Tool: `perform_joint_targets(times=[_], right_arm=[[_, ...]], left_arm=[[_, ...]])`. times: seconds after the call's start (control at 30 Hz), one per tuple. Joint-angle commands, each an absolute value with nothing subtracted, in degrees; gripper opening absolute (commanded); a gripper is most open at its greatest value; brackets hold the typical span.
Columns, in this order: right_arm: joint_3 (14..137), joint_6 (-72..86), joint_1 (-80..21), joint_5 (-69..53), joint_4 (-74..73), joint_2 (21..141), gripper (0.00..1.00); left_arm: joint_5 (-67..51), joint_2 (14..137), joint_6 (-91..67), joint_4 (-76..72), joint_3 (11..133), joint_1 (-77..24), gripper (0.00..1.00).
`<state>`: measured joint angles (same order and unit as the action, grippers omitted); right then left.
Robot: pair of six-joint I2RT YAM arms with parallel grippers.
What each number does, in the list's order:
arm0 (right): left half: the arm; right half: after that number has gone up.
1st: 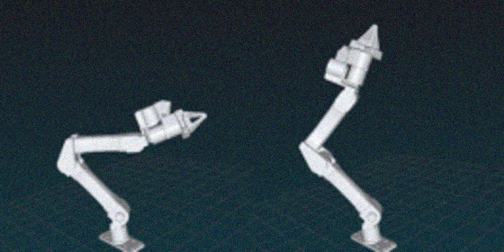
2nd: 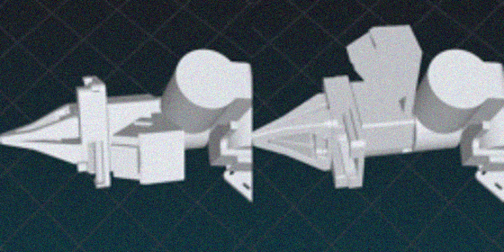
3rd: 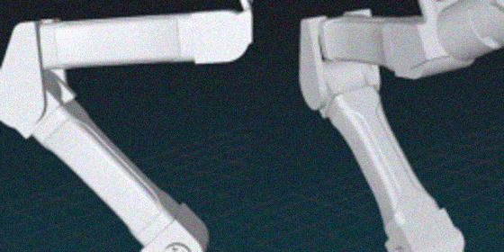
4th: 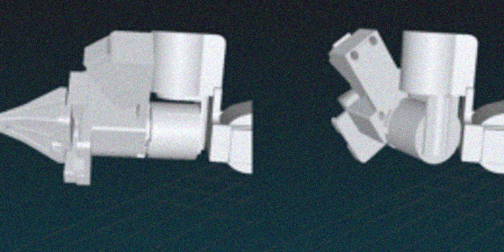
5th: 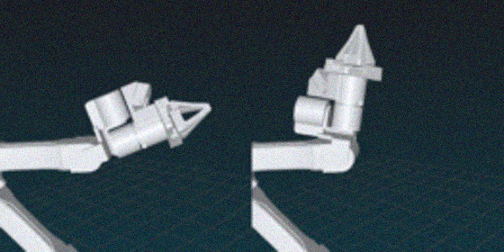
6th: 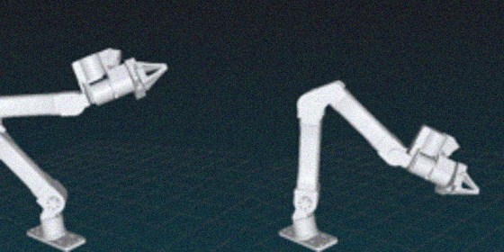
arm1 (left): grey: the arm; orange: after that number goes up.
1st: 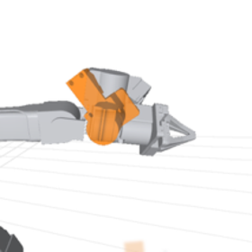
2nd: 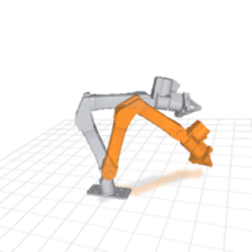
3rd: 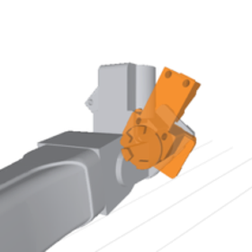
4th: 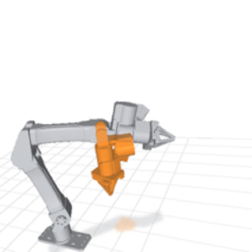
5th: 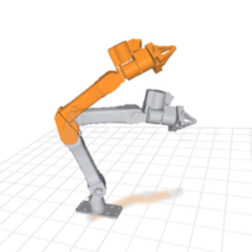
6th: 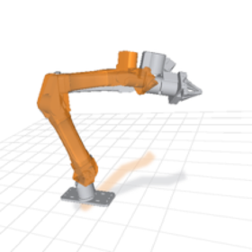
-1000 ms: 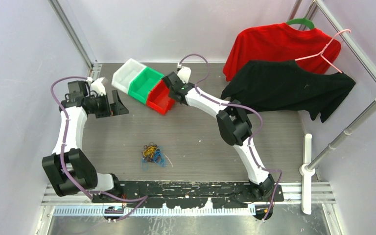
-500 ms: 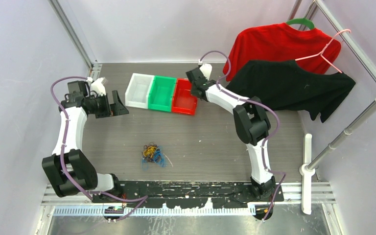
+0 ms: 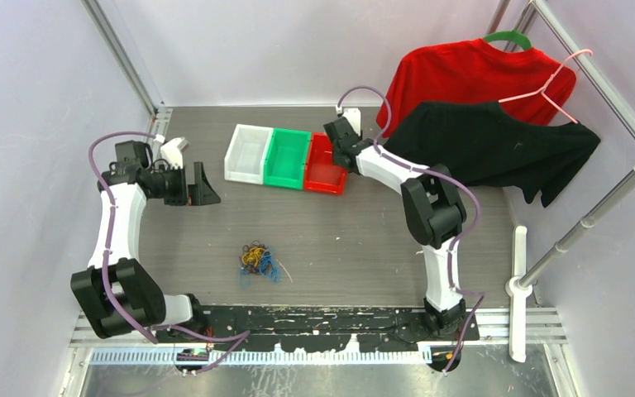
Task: Untangle the cables
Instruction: Adjust the bin at the center of the board, then untie the cable.
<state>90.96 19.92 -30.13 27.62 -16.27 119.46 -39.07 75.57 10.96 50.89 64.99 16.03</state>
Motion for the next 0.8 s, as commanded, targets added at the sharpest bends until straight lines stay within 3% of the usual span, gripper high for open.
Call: perform_joint_targets(times=[0.0, 0.1, 0.2, 0.47, 0.77], right_arm=[[87.3, 16.6, -30.9, 29.1, -18.3, 110.7, 0.57], [82.5, 14.9, -35.0, 29.1, -15.5, 104.7, 0.76], [80.8, 12.8, -41.2, 27.6, -17.1, 101.2, 0.83], [71.9, 13.7, -57.6, 5.1, -16.9, 93.8, 0.85], [77.5, 14.1, -64.3, -5.4, -17.7, 104.5, 0.82]], left_arm=[[-42.6, 73.8, 15.1, 54.2, 65.1, 16.4, 0.99], [-42.6, 73.7, 15.8, 55.2, 65.4, 16.4, 0.99], [-42.6, 73.6, 16.7, 56.1, 65.7, 16.4, 0.99], [-42.2, 73.7, 18.2, 57.6, 66.8, 16.4, 1.0], [-42.7, 73.9, 17.5, 58.1, 68.4, 16.4, 1.0]])
